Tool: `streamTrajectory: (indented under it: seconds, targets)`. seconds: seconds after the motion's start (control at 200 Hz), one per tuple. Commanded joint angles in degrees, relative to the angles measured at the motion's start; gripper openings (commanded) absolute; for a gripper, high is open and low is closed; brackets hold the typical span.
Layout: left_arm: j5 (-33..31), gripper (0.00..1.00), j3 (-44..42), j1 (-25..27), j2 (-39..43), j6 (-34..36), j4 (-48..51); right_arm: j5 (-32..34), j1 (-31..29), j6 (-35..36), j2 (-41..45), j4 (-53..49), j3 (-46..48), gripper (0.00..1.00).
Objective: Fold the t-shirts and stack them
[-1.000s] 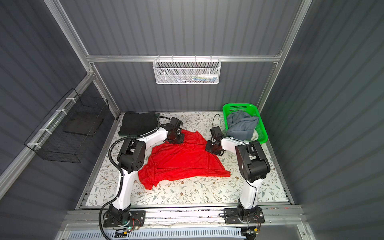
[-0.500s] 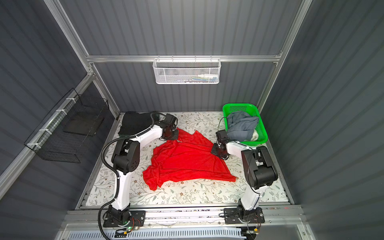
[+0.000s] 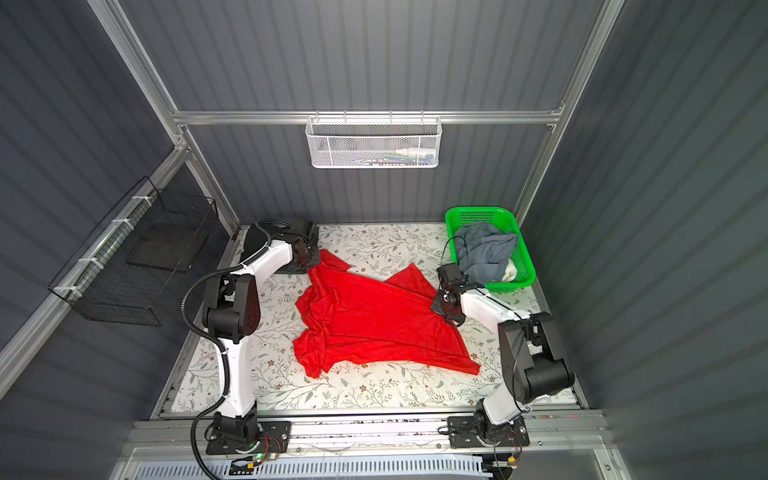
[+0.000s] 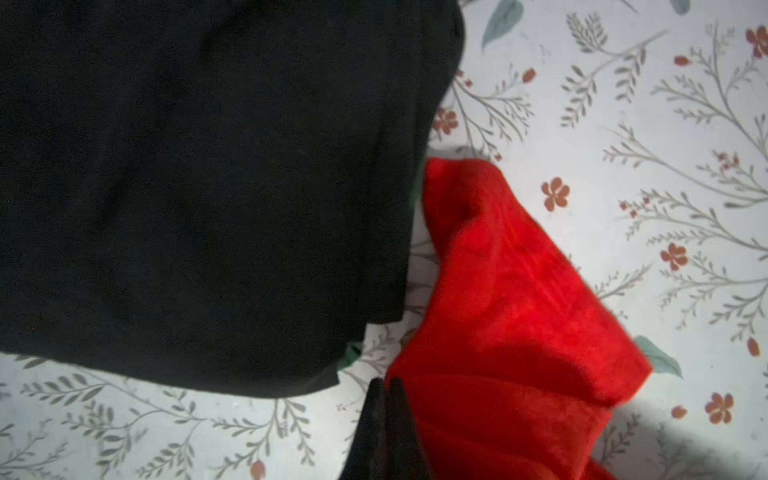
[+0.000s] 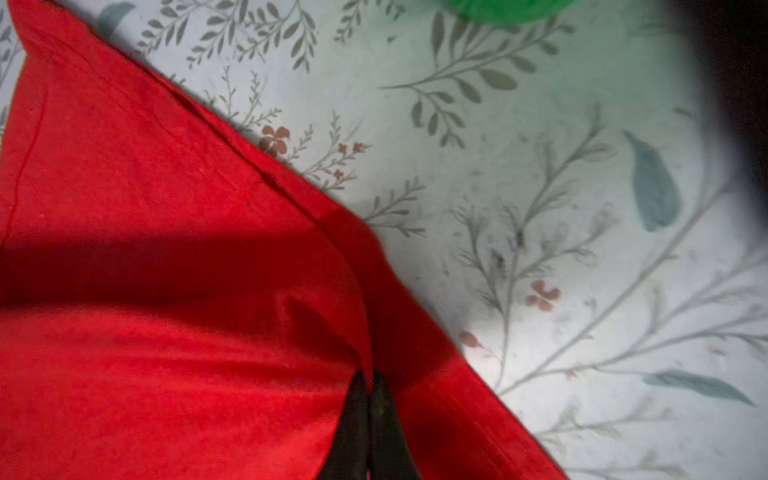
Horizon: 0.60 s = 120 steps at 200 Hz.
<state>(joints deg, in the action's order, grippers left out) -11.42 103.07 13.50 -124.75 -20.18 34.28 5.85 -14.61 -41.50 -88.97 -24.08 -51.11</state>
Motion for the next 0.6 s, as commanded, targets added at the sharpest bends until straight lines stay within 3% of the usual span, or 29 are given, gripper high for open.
streamTrajectory:
  seconds: [0.0, 0.13, 0.18, 0.215, 0.245, 0.27, 0.285, 0.305, 0.38, 0.435, 0.595]
  targets:
    - [-1.89, 0.00, 4.78, -0.27, -1.48, -0.53, 1.49, 7.02, 0.46, -3.67, 2.67, -6.33, 1.31, 0.00]
    - [-1.81, 0.00, 10.14, -0.40, -3.33, 0.72, 3.59, 8.53, 0.46, -5.49, 4.31, -7.51, 1.89, 0.00]
    - [0.17, 0.02, 14.64, -0.40, -4.31, 1.50, 8.53, 7.75, 0.46, -4.70, 4.46, -7.52, 1.42, 0.00]
    - [1.05, 0.44, 18.28, -0.34, -4.34, 1.73, 13.39, 6.95, 0.46, -3.83, 4.43, -7.96, 0.65, 0.01]
    - [1.18, 0.85, 18.77, -0.10, -2.87, 1.63, 14.46, 6.07, 0.46, -2.91, 4.48, -8.30, -0.04, 0.19]
    - [1.91, 0.98, 16.99, 0.18, -1.06, 1.54, 13.76, 5.50, 0.46, -2.29, 4.78, -8.46, -0.36, 0.41]
    - [2.76, 1.00, 15.64, 0.29, 0.78, 1.61, 12.89, 5.23, 0.48, -2.01, 4.95, -8.47, -0.51, 0.55]
    - [3.73, 1.00, 12.91, 0.39, 3.02, 1.71, 11.47, 4.94, 0.46, -1.72, 5.29, -8.45, -0.61, 0.67]
    - [5.40, 1.00, 2.18, 0.57, 12.21, 0.45, 5.48, 4.00, 0.33, -0.67, 7.11, -8.03, -0.70, 0.90]
    - [5.79, 1.00, -4.39, 0.65, 18.01, -0.44, 3.58, 3.70, 0.03, 0.28, 8.52, -8.39, -1.07, 0.99]
    - [5.39, 1.00, -20.28, 3.51, 32.21, -1.96, 4.27, 1.53, -1.50, 1.51, 13.38, -11.28, -2.08, 0.99]
